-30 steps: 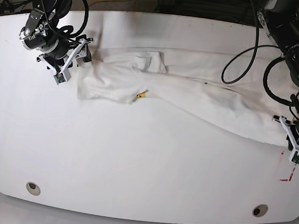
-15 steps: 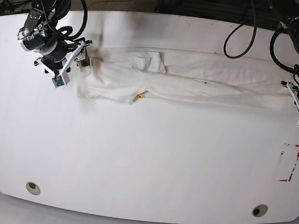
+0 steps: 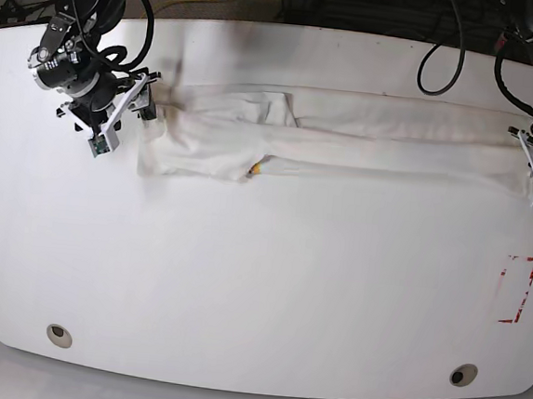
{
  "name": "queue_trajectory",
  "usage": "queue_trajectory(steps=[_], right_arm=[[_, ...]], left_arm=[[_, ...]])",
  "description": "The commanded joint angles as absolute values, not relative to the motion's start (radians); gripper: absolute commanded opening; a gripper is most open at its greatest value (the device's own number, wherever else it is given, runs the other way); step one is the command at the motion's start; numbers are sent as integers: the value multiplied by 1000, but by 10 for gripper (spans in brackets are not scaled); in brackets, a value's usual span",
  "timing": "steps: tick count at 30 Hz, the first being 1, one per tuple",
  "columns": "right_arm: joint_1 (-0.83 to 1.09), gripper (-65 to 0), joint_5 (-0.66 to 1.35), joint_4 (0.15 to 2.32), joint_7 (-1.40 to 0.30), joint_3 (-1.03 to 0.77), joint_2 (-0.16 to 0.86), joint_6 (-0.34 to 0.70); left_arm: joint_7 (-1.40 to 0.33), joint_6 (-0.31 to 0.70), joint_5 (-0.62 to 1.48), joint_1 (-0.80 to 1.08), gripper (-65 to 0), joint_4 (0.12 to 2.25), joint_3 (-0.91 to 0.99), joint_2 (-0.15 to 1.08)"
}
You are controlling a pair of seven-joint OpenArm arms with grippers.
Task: Fold the T-shirt properly
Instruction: 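Pull the strip ends apart with both grippers to straighten it, then press and smooth the strip ends with both grippers, then release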
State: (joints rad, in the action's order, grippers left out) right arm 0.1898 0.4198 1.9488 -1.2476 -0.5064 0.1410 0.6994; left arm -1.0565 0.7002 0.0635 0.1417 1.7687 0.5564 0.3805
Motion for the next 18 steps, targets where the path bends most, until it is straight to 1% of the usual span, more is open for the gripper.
queue_trajectory(steps=[1,2,4,5,6,12,16,18], right_arm=[[180,-273,493,1980,-1236,-533,157,698],[180,-273,536,1980,-1237,-538,162,698],[180,-271,596,1980,-1237,-542,162,698],[180,-271,627,1980,-1237,-542,163,698],[180,-268,653,1980,-1239,-542,163,698],[185,-266,751,1980,-1253,-516,154,698],[179,-266,756,1977,-1253,-479,148,698],[163,-266,753,1975,-1253,-473,131,698]], left_arm=[[-1044,698,65,142,-551,1742,547,417],[-1044,698,65,140,-506,1722,547,418],[-1044,698,65,137,-442,1687,550,418],[-1044,698,65,134,-414,1673,556,418],[-1044,698,65,124,-404,1666,561,418],[-1047,698,76,96,-403,1695,572,414],[-1049,698,219,99,-403,1762,639,412],[-1049,698,268,97,-403,1756,654,412]])
